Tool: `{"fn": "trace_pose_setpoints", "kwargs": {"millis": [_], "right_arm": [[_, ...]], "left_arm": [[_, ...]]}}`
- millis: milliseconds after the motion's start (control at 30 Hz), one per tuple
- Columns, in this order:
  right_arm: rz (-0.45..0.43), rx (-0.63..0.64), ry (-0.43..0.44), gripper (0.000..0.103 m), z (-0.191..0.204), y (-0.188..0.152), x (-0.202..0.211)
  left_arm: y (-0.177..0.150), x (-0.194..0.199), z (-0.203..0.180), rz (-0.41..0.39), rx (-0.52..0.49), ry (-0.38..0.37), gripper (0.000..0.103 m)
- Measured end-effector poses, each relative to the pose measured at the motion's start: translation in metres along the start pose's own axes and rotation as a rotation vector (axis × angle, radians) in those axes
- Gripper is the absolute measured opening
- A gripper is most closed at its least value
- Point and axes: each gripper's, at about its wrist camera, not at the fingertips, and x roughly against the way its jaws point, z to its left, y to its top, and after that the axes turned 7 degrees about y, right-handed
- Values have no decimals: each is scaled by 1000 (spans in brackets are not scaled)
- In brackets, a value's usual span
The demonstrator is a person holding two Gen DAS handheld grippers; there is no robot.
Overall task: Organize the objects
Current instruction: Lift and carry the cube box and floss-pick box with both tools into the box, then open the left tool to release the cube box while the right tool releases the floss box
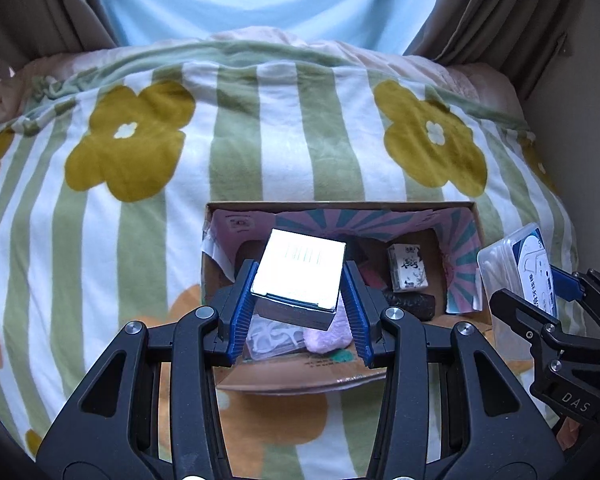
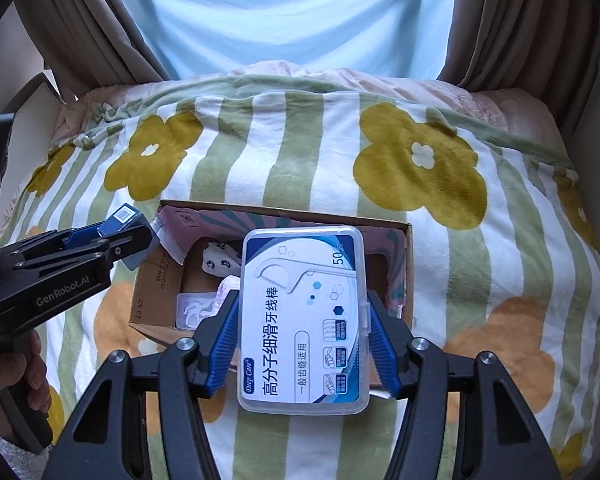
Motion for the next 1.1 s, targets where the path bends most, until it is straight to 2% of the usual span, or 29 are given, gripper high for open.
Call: {"fn": "trace_pose_setpoints", "kwargs": {"millis": [167, 367, 733, 800, 833, 867, 900, 933, 1033, 1100], "right_arm": [[77, -13, 31, 55, -5, 0, -55], [121, 31, 82, 55, -3, 3, -98], [117, 158, 149, 55, -5, 0, -120], [140, 204, 162, 62, -3, 0, -122], [140, 231, 156, 81, -1, -1, -122], [132, 264, 151, 98, 0, -3, -119], [119, 295, 153, 103, 1, -5, -116], [110, 321, 161, 103, 1, -8, -113], [122, 363, 175, 103, 1, -16, -109], [127, 377, 166, 103, 1, -21, -109]], "left_arm": [[-3, -60, 2, 75, 14, 7, 39], [-9, -103, 6, 126, -5, 40, 39], [-11, -123, 6, 166, -6, 61, 39], [-8, -123, 3, 169, -21, 58, 39], [-7, -121, 1, 157, -28, 67, 45], [-5, -118, 0, 147, -30, 64, 76], [-4, -116, -1, 143, -26, 50, 100], [-2, -112, -2, 130, -18, -2, 103], [0, -110, -11, 136, -31, 33, 103], [-1, -112, -13, 143, -23, 18, 103]]}}
